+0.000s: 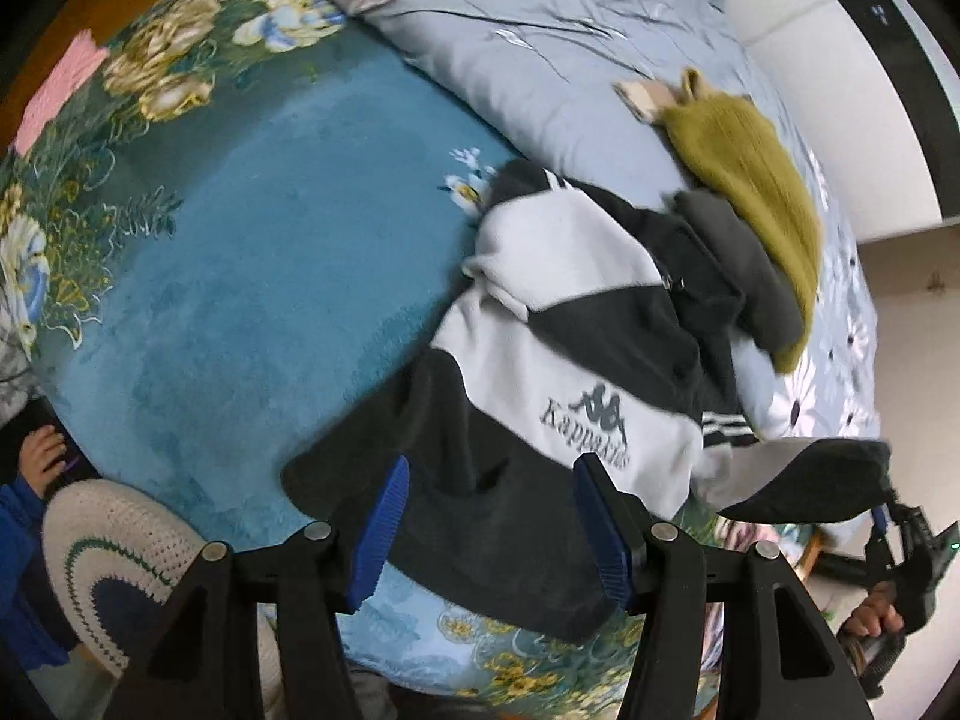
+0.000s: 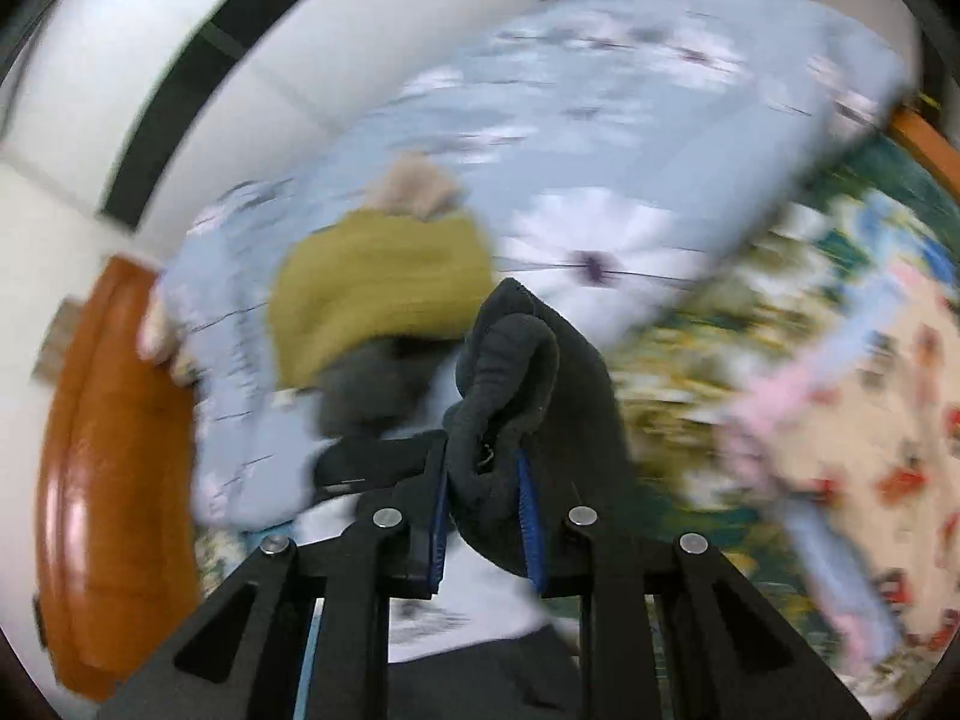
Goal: Fold clothes
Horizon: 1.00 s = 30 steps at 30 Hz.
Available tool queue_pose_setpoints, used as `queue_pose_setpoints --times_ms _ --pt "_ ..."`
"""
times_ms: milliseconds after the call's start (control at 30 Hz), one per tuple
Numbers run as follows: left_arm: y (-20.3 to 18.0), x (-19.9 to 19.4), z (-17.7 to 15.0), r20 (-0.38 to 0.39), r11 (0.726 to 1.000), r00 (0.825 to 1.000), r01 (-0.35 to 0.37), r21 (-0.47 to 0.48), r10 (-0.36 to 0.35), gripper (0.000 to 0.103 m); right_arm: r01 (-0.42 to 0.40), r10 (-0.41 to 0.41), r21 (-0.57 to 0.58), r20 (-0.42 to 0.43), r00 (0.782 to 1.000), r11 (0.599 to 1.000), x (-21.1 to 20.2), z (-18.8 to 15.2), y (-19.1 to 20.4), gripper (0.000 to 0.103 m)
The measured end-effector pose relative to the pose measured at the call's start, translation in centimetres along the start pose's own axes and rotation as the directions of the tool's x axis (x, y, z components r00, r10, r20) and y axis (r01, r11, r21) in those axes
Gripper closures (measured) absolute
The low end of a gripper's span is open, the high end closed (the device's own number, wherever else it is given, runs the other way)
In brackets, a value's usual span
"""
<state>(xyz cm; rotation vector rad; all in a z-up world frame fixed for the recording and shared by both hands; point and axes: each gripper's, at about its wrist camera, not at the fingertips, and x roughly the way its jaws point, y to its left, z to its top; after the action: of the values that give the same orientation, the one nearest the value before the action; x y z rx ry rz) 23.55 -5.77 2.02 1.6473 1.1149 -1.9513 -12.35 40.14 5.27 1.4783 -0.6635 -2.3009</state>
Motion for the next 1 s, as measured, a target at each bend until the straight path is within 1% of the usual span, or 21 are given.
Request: queue_pose_setpoints --times_ms 133,267,333,433,533,567,633,667,900,1000 --pt "2.2 0.5 1.5 -0.009 0.999 0.999 0.032 -0.044 -0.033 0.042 -0.107 0.1 -0.133 -0.058 0.993 0.985 3.7 -1.8 9.4 0.082" --pt "4.5 1.1 3.0 -0.017 0.994 0.998 0.062 -0.088 -0.064 0.042 -0.151 0.12 -0.197 -0.16 0.98 0.969 9.9 -5.0 16.5 0.082" --pt "5.7 1.7 3.3 -0.034 0.992 0.997 0.061 -0.107 -0.065 0.042 -0.164 0.118 -0.22 -0.21 0.971 0.962 13.0 -6.7 19.5 0.082" --pt "7.3 2.8 3.6 -0.061 0.99 0.996 0.056 -0.129 -0.065 0.042 -0.161 0.092 -0.235 -0.278 0.956 0.959 17.4 -9.3 22.1 0.083" --pt "8.6 3.9 3.7 -0.079 0.986 0.994 0.06 -0.156 -0.072 0.042 -0.159 0.066 -0.25 -0.344 0.937 0.955 21.9 -11.9 24.7 0.083" --pt "8.9 4.2 3.7 -0.085 0.985 0.994 0.058 -0.163 -0.073 0.042 -0.15 0.042 -0.271 -0.367 0.929 0.951 23.4 -13.0 25.5 0.083" --pt "9.5 4.9 3.7 -0.099 0.982 0.992 0.056 -0.178 -0.074 0.042 -0.111 -0.037 -0.338 -0.403 0.914 0.935 26.1 -14.9 26.5 0.083" --pt "9.7 5.2 3.7 -0.105 0.981 0.992 0.054 -0.184 -0.074 0.042 -0.097 -0.066 -0.359 -0.414 0.908 0.928 27.1 -15.5 26.7 0.083" --pt "10.4 7.2 3.6 -0.156 0.984 0.987 0.02 -0.179 -0.048 0.042 -0.035 -0.186 -0.433 -0.458 0.869 0.901 31.8 -18.2 26.4 0.082" --pt "10.2 7.7 3.7 -0.169 0.987 0.985 0.005 -0.158 -0.032 0.041 -0.011 -0.238 -0.465 -0.473 0.848 0.885 33.9 -19.3 26.3 0.078"
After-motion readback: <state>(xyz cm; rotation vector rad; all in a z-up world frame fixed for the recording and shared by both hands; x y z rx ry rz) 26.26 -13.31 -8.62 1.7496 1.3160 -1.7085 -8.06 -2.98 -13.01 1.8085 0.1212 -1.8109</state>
